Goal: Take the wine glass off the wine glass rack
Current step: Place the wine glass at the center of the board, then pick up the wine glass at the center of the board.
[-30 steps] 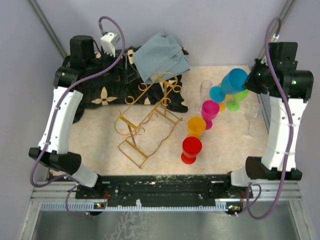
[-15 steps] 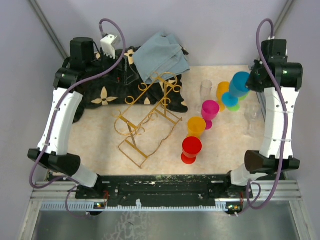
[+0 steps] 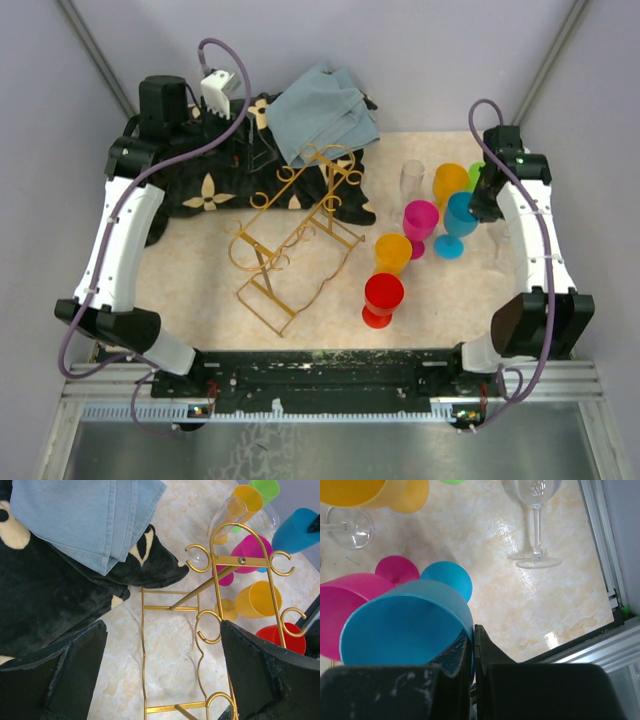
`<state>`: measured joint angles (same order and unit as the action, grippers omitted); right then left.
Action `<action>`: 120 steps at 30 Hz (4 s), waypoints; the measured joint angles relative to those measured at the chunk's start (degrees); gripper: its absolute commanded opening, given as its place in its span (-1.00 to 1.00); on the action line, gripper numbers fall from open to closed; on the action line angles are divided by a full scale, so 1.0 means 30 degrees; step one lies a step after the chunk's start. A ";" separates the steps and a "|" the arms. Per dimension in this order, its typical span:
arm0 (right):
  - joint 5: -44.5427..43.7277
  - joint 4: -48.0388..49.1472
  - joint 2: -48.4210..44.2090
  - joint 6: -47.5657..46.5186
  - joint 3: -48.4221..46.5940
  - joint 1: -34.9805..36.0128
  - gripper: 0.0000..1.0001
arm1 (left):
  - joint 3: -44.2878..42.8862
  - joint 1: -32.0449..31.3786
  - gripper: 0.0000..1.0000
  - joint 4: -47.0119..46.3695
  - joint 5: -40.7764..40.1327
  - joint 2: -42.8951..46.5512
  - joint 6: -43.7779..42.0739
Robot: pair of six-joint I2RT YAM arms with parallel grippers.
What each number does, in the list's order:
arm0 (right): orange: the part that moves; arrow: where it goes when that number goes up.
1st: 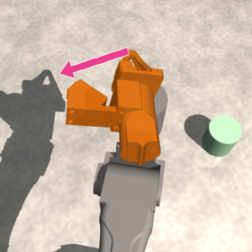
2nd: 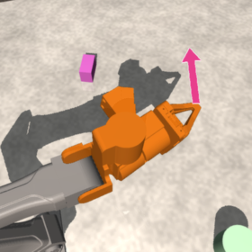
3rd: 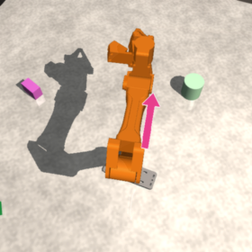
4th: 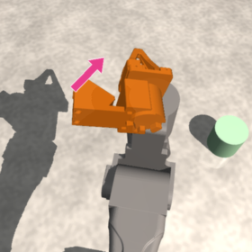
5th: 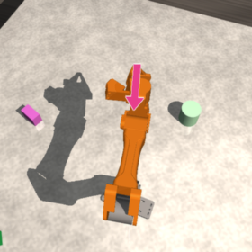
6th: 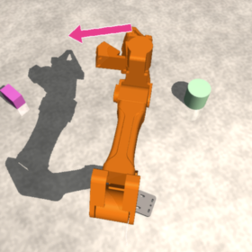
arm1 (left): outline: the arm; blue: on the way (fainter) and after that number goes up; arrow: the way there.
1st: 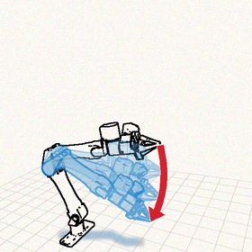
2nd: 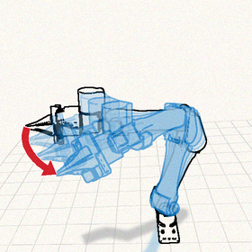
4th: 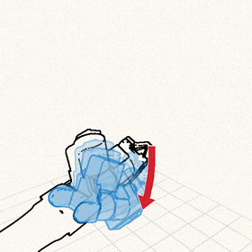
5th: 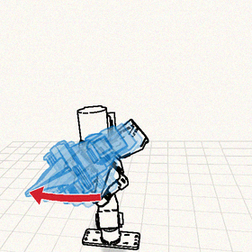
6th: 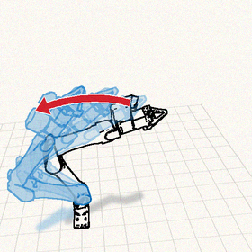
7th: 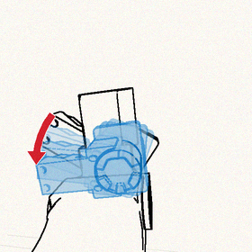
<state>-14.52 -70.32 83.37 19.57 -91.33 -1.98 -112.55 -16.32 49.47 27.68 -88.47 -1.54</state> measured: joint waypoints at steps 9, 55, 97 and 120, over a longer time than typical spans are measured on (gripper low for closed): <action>-0.0393 0.2922 0.0882 0.0408 0.1668 -0.0007 -1.00 | 0.0000 0.0000 0.99 0.0160 0.0233 0.0459 -0.0160; 0.1144 0.1574 -0.0648 -0.1392 -0.2637 -0.7096 0.57 | -0.0364 0.0000 0.99 0.0911 0.1581 0.0080 -0.1100; 0.3228 0.8087 0.7235 -0.3840 0.1996 -0.7388 0.63 | 0.4401 0.0000 0.99 -0.1508 0.3708 0.1566 -0.3213; 0.4539 0.8021 1.1016 -0.4539 -0.0219 -0.7388 0.58 | 0.4561 0.0000 0.99 -0.1515 0.3599 0.1144 -0.3519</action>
<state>-0.91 -46.26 116.42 5.96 -91.98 -24.14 -98.87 -16.32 44.93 38.48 -85.03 -12.10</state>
